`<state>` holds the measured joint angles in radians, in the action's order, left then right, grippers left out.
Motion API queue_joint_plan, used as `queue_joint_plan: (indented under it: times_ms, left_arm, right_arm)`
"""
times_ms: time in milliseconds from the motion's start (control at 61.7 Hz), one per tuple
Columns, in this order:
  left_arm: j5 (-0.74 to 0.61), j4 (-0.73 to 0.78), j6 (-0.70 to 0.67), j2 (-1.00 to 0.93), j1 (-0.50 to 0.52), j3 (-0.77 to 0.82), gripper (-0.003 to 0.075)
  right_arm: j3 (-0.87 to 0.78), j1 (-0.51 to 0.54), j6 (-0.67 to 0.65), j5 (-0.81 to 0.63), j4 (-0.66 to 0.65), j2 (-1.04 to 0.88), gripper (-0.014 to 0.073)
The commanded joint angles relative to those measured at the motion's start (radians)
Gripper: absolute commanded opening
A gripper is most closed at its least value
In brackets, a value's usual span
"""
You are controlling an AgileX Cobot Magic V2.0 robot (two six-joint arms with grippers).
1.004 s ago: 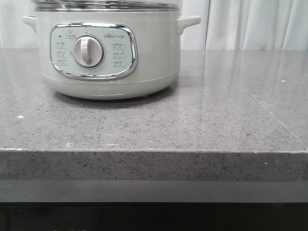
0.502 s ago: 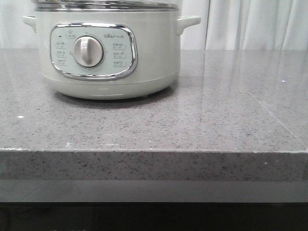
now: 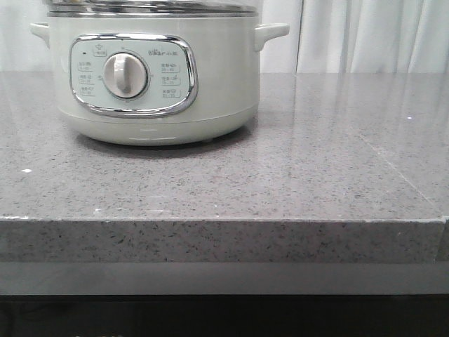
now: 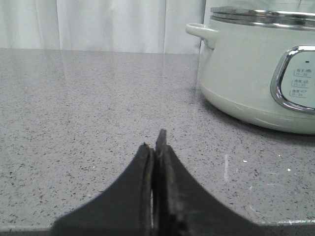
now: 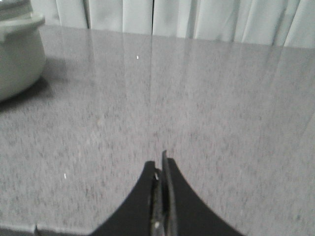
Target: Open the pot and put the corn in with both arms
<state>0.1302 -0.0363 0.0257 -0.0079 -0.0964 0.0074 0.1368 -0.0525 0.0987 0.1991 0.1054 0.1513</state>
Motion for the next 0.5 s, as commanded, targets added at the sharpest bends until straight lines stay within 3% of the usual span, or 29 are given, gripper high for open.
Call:
queue_joint_plan:
  times_ms: [0,178,486]
  left_arm:
    - [-0.087,-0.010,0.000,-0.014,0.002,0.011,-0.0020]
    - [-0.087,-0.010,0.000,-0.014,0.002,0.011,-0.0020]
    - [-0.087,-0.010,0.000,-0.013,0.002,0.011,-0.0020]
  right_arm:
    - [-0.046,0.007,-0.006,-0.094,-0.013,-0.057,-0.0067]
    - [-0.139,0.007,-0.006,-0.087,-0.005,-0.184,-0.0067]
    - [-0.153,0.007,-0.005,-0.099,-0.004,-0.182,-0.0067]
